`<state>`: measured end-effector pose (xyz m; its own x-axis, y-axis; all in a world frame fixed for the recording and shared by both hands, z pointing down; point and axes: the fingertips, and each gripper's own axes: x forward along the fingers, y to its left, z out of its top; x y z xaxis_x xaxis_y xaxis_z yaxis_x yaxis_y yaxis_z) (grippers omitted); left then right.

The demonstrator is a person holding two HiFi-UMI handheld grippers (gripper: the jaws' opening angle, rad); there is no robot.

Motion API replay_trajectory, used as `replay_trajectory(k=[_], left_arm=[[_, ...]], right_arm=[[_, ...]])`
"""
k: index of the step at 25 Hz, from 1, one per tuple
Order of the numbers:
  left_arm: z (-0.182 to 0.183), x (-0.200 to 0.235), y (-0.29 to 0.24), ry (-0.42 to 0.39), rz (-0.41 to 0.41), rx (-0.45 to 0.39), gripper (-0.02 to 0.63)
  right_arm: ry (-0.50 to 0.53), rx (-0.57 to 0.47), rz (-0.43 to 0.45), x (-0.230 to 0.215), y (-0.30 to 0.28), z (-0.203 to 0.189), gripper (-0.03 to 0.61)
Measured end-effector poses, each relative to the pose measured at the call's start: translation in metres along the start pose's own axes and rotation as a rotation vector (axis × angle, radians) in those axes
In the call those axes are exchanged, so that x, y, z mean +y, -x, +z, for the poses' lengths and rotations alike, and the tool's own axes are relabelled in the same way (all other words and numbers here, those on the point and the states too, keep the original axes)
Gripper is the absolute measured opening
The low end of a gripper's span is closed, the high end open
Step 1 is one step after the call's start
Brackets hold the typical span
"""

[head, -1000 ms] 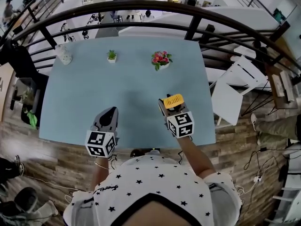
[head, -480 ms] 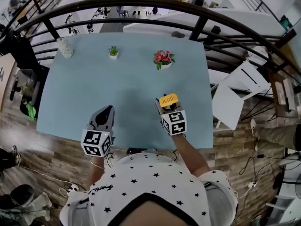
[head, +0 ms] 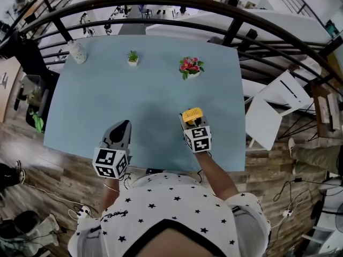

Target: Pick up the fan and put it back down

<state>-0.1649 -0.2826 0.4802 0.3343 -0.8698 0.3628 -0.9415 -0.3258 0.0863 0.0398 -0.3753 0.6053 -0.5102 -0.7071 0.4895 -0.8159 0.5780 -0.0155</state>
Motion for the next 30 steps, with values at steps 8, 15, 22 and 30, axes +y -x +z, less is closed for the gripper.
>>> replay_trajectory(k=[8,15,22,30], left_arm=[[0.002,0.003,-0.005,0.000,0.009,0.002,0.028],[0.002,0.003,-0.008,0.004,0.015,0.006,0.028],[0.002,0.005,-0.010,0.009,0.023,0.006,0.028],[-0.001,0.011,-0.010,0.015,0.035,0.012,0.028]], right_arm=[[0.008,0.028,-0.004,-0.003,-0.012,-0.012,0.167],[0.017,0.058,-0.001,-0.002,-0.019,-0.022,0.167],[0.020,0.086,0.007,-0.002,-0.024,-0.031,0.167],[0.031,0.109,0.009,-0.001,-0.030,-0.039,0.167]])
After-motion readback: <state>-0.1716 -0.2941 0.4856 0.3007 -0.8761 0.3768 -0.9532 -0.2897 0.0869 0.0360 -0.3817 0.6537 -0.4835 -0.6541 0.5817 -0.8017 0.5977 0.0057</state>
